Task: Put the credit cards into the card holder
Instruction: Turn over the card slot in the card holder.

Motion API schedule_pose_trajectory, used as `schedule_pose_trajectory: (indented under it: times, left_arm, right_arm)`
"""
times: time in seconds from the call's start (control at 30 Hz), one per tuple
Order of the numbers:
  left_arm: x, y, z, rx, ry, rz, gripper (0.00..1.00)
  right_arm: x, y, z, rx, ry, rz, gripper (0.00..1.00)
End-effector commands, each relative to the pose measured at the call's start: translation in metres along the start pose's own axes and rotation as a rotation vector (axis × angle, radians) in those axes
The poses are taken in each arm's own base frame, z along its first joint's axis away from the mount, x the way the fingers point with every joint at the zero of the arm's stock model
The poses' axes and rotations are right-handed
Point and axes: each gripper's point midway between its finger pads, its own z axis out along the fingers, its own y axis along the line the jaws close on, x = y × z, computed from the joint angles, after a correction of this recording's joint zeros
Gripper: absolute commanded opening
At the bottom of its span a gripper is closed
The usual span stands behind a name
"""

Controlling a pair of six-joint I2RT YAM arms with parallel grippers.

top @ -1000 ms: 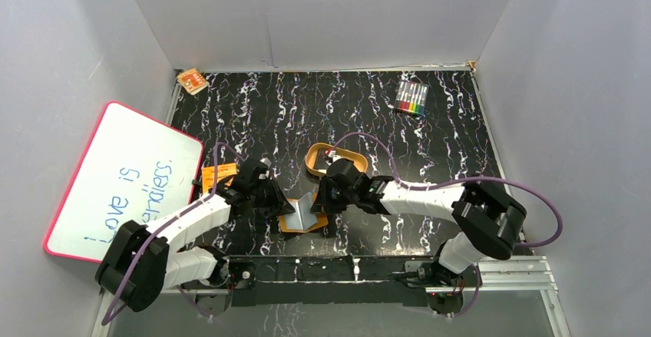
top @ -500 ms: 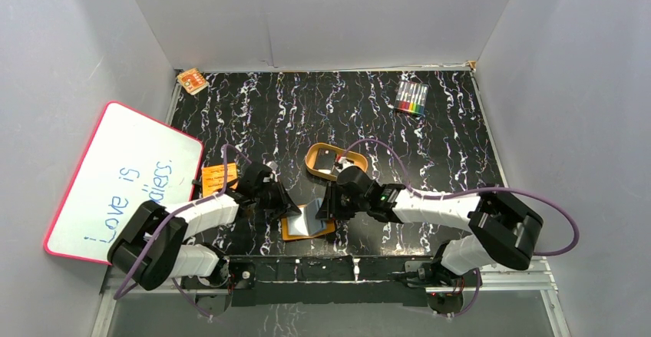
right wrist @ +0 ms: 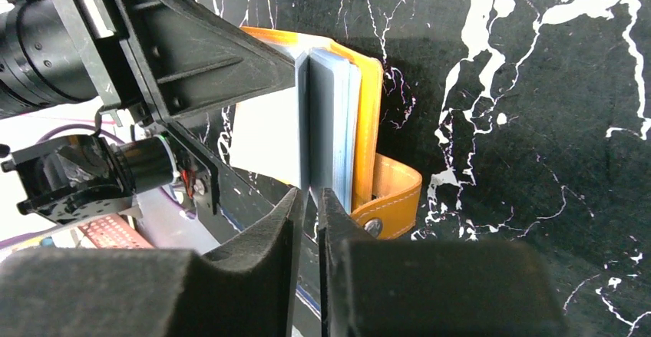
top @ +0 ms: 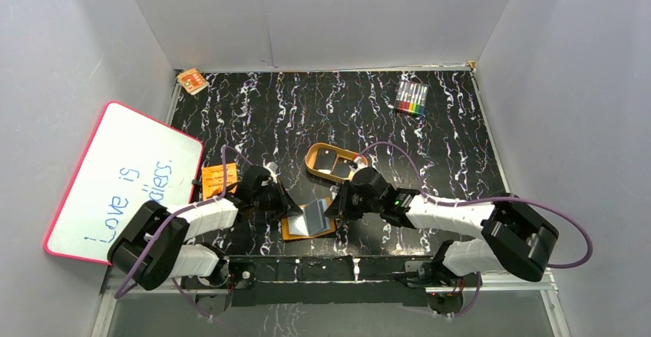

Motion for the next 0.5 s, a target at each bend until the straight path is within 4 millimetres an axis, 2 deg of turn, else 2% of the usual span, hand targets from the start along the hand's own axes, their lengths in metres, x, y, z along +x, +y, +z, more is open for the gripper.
schedule_pose_trajectory:
  times: [0.0,0.17,0.23,0.3,0.47]
  left_arm:
    - [0.025,0.051,0.000,-0.175,0.054,-0.028,0.00]
    - [0.026,0.053,0.000,-0.175,0.056,-0.030,0.00]
    - [0.027,0.055,0.000,-0.182,0.057,-0.031,0.00]
    - [0.030,0.060,0.000,-0.191,0.063,-0.034,0.00]
    - [0.035,0.067,0.000,-0.202,0.073,-0.036,0.00]
  right_arm:
    - [-0.009,0.018,-0.003,-0.075,-0.032,0.021,0.18]
    - [-0.009,0.018,0.001,-0.059,-0.013,0.011,0.13]
    - [-0.009,0.012,0.002,-0.021,-0.012,0.015,0.19]
    - [-0.010,-0.004,0.001,0.064,-0.023,0.017,0.27]
    - [-0.008,-0.022,0.002,0.150,-0.018,0.010,0.35]
